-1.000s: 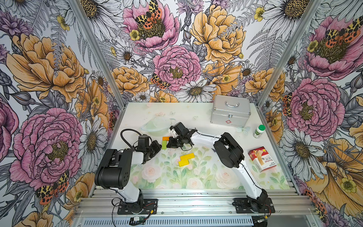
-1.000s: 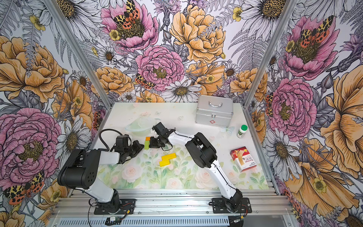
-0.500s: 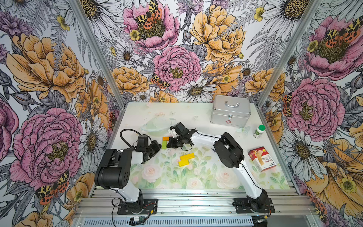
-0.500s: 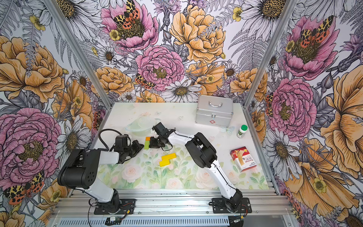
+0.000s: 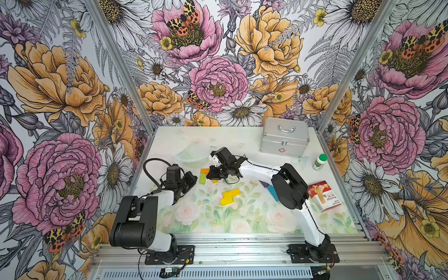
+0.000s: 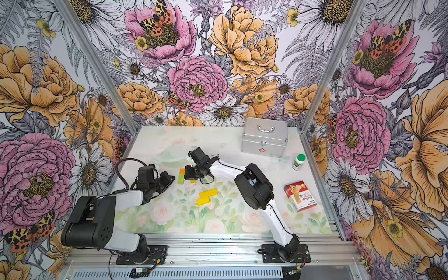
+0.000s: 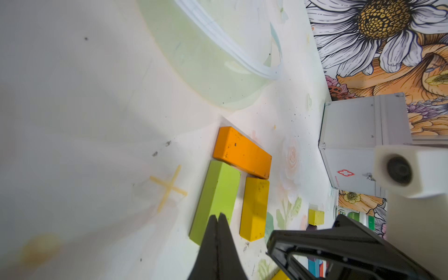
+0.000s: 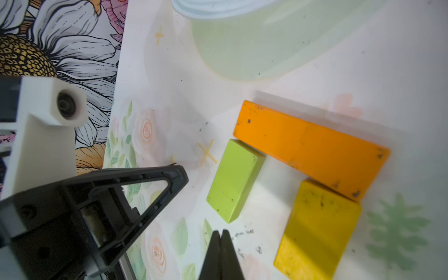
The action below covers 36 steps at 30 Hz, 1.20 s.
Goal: Assemble the letter p with building blocks
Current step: Assemble the building block at the center of the board, then adjust the building block at the center of the board.
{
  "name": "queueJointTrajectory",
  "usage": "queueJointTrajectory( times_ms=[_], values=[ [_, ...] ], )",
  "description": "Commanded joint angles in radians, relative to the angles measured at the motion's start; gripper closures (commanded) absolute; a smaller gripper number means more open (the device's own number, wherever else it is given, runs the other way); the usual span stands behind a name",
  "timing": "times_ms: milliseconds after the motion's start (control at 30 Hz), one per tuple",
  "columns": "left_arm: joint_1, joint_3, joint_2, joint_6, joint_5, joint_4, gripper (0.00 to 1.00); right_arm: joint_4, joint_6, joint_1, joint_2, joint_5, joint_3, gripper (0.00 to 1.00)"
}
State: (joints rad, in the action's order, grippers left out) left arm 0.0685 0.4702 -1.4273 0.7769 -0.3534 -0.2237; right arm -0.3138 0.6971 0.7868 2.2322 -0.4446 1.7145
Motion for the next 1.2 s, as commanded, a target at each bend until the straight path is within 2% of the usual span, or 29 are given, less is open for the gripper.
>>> queueJointTrajectory(
  times_ms=[0, 133, 367, 867, 1167],
  values=[
    [0.068, 0.022, 0.062, -0.033, 0.056, 0.060, 1.00, -0.003, -0.029, -0.036, -0.063, 0.041, -0.038, 1.00],
    [0.138, 0.068, 0.083, -0.053, 0.108, 0.118, 1.00, -0.001, -0.035, -0.066, -0.066, 0.052, -0.100, 1.00],
    [0.132, 0.062, 0.096, -0.060, 0.117, 0.134, 1.00, -0.002, -0.050, -0.078, -0.064, 0.087, -0.150, 1.00],
    [-0.011, 0.022, 0.145, -0.105, 0.058, 0.167, 1.00, -0.001, -0.048, -0.075, -0.009, 0.084, -0.173, 1.00],
    [-0.044, 0.012, 0.146, -0.117, 0.042, 0.170, 1.00, 0.000, -0.044, -0.054, 0.019, 0.076, -0.170, 1.00]
  ],
)
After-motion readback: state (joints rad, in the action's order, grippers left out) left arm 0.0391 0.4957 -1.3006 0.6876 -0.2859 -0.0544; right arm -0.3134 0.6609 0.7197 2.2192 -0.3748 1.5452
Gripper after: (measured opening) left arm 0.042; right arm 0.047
